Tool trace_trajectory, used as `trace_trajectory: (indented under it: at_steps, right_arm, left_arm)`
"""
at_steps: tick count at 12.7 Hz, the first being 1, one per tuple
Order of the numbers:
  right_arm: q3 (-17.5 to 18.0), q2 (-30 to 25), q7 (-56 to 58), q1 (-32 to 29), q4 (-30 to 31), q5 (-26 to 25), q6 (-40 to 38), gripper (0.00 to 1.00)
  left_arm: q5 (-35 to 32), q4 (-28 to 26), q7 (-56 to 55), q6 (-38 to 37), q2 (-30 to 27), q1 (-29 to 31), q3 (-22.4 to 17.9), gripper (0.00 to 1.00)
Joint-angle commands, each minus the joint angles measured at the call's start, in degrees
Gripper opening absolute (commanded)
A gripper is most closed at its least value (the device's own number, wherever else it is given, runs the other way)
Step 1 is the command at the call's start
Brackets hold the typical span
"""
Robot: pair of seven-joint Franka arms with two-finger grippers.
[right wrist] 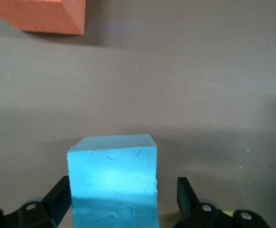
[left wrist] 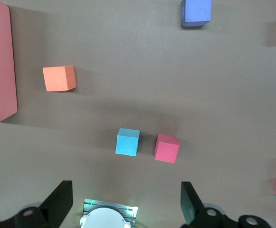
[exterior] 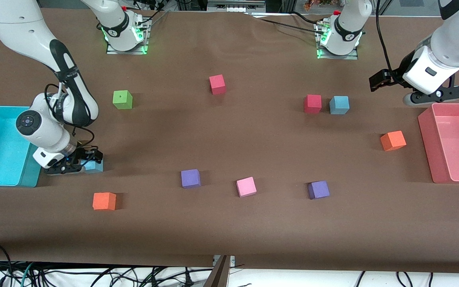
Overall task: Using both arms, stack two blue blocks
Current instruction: 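Lower the right gripper around the light-blue cube and close it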
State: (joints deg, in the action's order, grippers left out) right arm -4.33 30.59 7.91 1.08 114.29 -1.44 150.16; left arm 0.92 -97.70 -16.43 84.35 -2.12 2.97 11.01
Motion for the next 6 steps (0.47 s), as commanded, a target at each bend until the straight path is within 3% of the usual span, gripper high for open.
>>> trace_trajectory:
  at_steps: [1,3,6]
  right_arm:
    - [0.38,-0.26,0.61,-0.11,0.67,-0.67,1.01,0.31]
    - [0.99,-1.22,0.7,-0.11,0.32,-0.67,0.4,0.19]
    - [1.17,-5.87,0.96,-0.11,-0.9,-0.76,-4.93,0.18]
  left_arm:
    - [-0.3,1.72,-0.01,-0.68,0.71,0.01,0.07,1.0]
    - [-0.48,1.81,0.08,0.02,0.71,-0.07,0.41,1.0]
    - [-0.56,1.72,0.08,0.02,0.71,-0.07,0.33,1.0]
